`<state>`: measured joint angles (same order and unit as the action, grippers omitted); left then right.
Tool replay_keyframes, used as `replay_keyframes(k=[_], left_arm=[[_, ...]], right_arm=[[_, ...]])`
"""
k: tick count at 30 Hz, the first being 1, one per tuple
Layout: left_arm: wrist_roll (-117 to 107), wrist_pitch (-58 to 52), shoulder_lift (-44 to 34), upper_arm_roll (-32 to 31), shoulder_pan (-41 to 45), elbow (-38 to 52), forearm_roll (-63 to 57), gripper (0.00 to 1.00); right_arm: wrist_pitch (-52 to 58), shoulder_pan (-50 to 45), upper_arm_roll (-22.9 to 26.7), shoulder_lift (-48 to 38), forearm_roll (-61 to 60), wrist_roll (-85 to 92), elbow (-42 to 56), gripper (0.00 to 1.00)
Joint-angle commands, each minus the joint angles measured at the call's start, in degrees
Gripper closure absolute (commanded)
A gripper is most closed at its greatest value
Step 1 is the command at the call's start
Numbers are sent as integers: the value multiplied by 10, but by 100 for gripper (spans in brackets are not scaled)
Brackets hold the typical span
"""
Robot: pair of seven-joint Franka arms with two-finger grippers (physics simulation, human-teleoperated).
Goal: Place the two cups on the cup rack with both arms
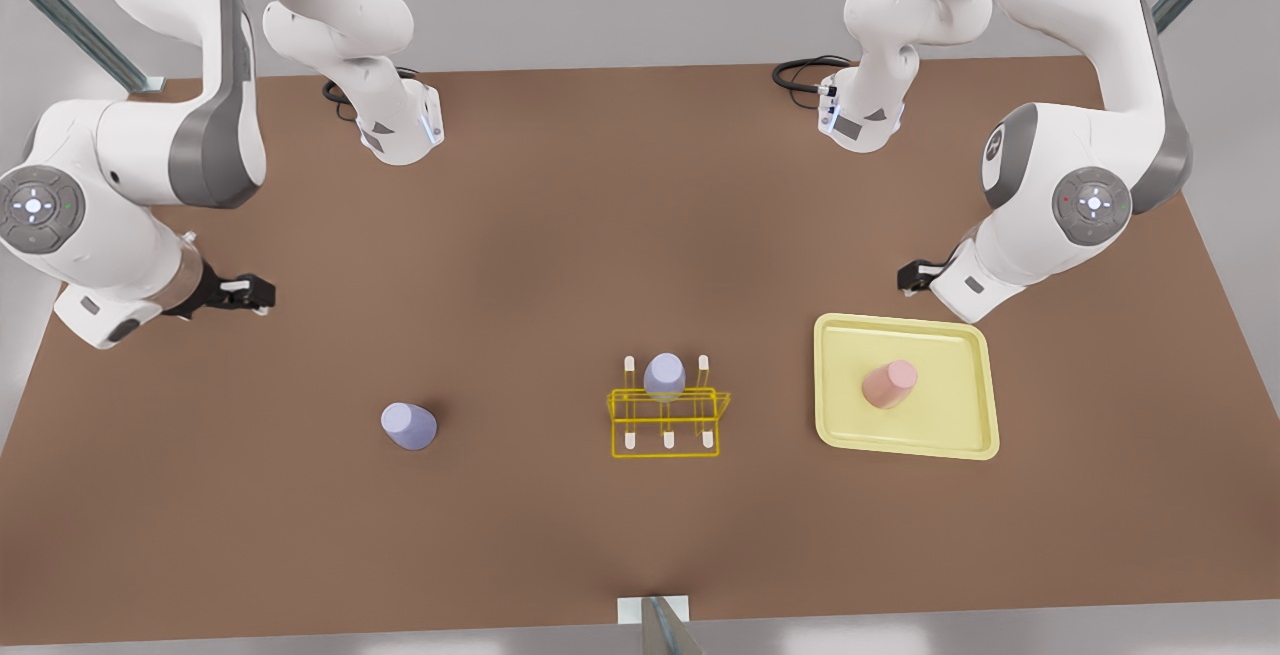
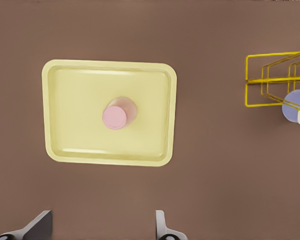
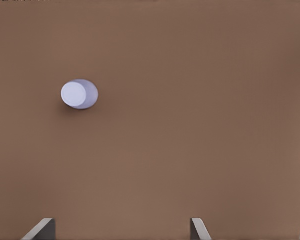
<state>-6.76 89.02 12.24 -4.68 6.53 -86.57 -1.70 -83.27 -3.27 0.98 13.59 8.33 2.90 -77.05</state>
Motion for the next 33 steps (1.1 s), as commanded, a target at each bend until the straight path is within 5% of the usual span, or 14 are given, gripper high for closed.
replay_keyframes(k=[1, 3, 8, 19, 29, 30, 31, 33], left_arm=[[-8, 7, 0, 0, 1, 0, -1, 0], [-5, 20, 17, 36, 1, 0, 1, 0], [50, 368, 125, 72, 4, -99, 22, 0], [59, 437, 163, 73, 17, -169, 21, 0], [58, 437, 205, 81, 17, -188, 21, 0], [55, 438, 205, 82, 17, -188, 25, 2], [55, 438, 205, 85, 17, -188, 25, 19], [55, 438, 205, 85, 19, -188, 25, 22]], right_arm=[[-15, 1, 0, 0, 7, 3, 0, 0], [-15, -2, -2, 34, -2, -3, 1, 0], [-266, -19, -5, 183, -5, -34, -30, 0], [-477, -45, -19, 180, -90, -60, -146, 0], [-486, -48, -19, 196, -98, -59, -177, 0], [-486, -47, -19, 196, -98, -58, -177, 0], [-486, -46, -19, 197, -98, -54, -177, 0], [-485, -44, -19, 202, -97, -52, -179, 0]])
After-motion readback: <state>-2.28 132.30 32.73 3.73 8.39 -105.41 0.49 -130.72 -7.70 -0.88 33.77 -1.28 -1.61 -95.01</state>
